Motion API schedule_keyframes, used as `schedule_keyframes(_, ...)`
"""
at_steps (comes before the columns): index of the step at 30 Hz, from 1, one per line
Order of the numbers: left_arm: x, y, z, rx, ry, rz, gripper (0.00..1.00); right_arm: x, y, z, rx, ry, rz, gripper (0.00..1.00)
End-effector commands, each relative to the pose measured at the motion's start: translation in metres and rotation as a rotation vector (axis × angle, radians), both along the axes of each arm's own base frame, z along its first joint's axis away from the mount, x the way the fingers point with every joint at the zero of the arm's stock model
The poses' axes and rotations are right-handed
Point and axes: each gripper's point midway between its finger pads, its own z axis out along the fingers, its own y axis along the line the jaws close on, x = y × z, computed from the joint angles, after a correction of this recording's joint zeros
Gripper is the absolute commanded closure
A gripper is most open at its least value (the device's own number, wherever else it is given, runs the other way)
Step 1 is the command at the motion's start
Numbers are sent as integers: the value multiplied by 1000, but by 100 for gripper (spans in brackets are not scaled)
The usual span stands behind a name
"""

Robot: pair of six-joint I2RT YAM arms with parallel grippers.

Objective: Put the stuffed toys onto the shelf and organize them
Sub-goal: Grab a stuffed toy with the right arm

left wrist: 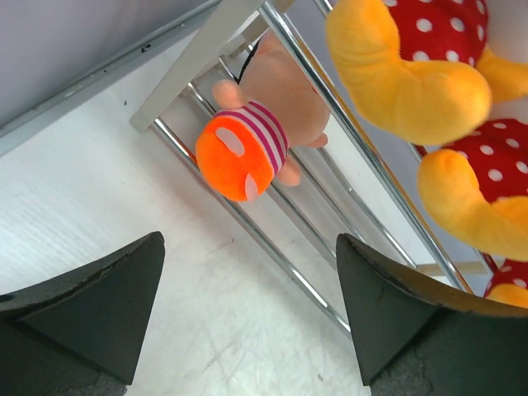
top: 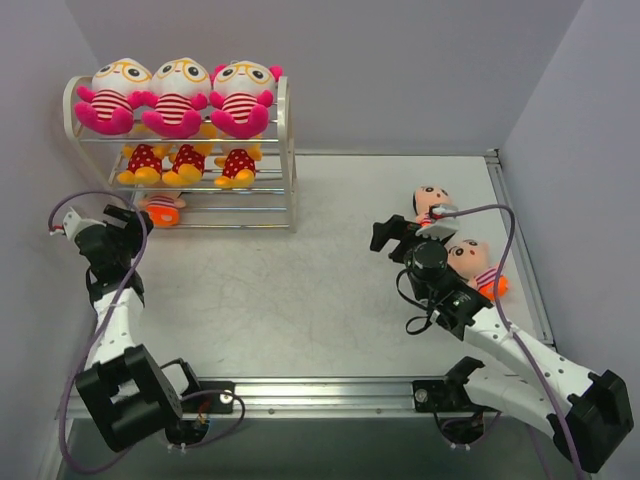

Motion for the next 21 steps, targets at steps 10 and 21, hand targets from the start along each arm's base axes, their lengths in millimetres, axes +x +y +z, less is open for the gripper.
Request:
schedule_keyframes(10, -51, -55, 28, 350, 329, -202, 3, 53, -44, 21, -91, 185, -187, 0)
schedule_keyframes(21, -80, -141, 50, 632, 287, -491, 3, 117, -140, -25, -31, 408, -285, 5)
